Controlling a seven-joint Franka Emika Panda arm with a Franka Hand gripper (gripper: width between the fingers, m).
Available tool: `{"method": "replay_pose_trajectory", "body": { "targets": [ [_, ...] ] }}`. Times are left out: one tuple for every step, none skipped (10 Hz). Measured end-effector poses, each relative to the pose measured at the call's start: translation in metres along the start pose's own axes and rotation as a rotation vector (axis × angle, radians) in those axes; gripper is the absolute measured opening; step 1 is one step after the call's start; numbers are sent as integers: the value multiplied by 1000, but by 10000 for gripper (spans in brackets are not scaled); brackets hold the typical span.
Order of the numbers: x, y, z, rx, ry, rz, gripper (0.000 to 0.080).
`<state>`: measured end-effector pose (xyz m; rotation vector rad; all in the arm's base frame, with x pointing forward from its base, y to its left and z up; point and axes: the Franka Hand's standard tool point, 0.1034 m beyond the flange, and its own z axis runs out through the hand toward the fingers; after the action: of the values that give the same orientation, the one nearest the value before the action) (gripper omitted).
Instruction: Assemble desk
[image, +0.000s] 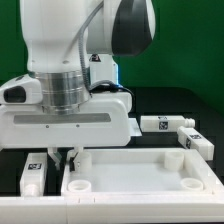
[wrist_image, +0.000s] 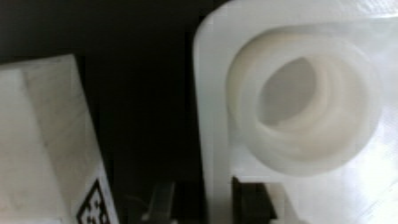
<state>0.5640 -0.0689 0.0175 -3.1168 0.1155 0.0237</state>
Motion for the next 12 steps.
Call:
{"method": "replay_pose_trajectory", "body": {
  "targets": [
    [0,0,0,1,-1,-8,126],
    [0,0,1,1,-1,-8,126],
    [0,0,0,1,0,-8,314],
    [-4,-4,-11,14,-31,-17,314],
    [-4,-17,-31,27,-52,-23,510],
    [-3,-38,-56,27,-85,-70,606],
    [1,-51,-68,29,-71,-92,636],
    [-4,-49,-64,32,-101,-88,636],
    [-14,-51,-62,46,-215,-88,647],
    [-12,-54,-63,57,-297,-93,647],
    [-9,-58,-62,58,-316,-92,649],
    [-26,-77,-64,55,-399,-38,649]
  ]
}}
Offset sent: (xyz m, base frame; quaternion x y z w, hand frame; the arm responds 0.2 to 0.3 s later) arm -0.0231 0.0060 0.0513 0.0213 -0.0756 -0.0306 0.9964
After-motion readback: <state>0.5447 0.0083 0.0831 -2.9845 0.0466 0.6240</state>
